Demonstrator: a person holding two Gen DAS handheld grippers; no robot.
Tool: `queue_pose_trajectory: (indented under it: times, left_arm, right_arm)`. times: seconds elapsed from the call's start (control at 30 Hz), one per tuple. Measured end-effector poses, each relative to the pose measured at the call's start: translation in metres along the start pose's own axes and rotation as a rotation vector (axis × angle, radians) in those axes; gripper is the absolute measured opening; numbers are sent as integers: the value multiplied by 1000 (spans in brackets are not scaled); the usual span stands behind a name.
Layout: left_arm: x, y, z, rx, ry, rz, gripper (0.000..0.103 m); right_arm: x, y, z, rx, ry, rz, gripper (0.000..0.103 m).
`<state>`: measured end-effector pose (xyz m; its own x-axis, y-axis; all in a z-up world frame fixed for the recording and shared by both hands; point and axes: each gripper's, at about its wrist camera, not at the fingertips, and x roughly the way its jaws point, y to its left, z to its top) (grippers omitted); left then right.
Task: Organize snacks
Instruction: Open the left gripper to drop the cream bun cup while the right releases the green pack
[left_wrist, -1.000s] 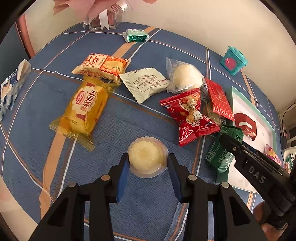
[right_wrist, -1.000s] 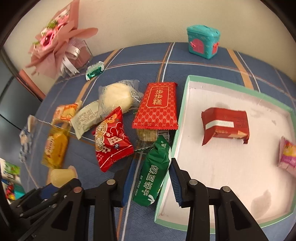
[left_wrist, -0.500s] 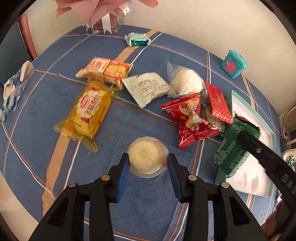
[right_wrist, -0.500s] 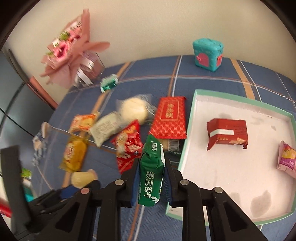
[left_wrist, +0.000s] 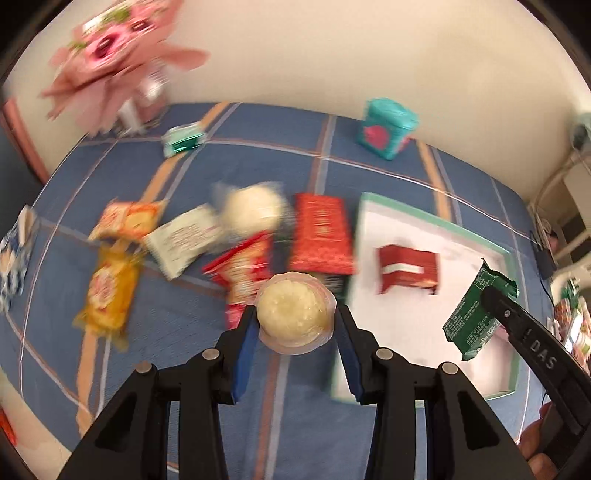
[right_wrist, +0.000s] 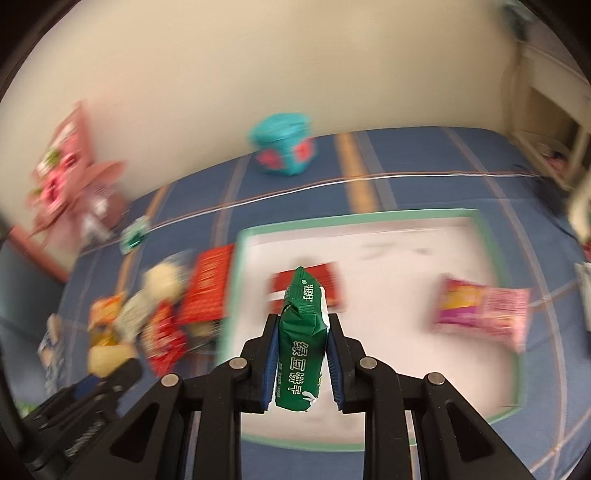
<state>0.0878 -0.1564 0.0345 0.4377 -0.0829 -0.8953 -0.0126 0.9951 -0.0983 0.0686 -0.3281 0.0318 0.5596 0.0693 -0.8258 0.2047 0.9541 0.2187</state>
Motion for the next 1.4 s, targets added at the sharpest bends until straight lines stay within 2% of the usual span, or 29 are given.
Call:
queue_pose_trajectory:
  times: [0.2, 0.33, 0.57, 0.97, 1.13, 1.27, 1.4]
  left_arm:
    - [19, -63, 8, 89, 21, -42, 43]
    - [33, -99, 10, 142, 32, -56, 44]
    - [64, -130, 16, 195, 64, -53, 44]
    - [81, -132, 12, 190, 108, -56, 45]
    - [74, -123, 13, 157, 117, -72, 53]
    - [67, -117, 15, 149, 107, -58, 55]
    - [64, -108, 17, 129, 108, -40, 63]
  right_arm:
    - [-1, -47, 16, 61, -37, -83, 26]
    - [2, -60, 23, 68, -56, -105, 26]
    - [15, -79, 31, 82, -55, -119, 26]
    - [32, -84, 26, 83, -11, -135, 26]
    - [30, -83, 26, 69, -12, -150, 26]
    - [26, -82, 27, 63, -16, -150, 26]
    - [24, -79, 27, 46, -13, -162, 26]
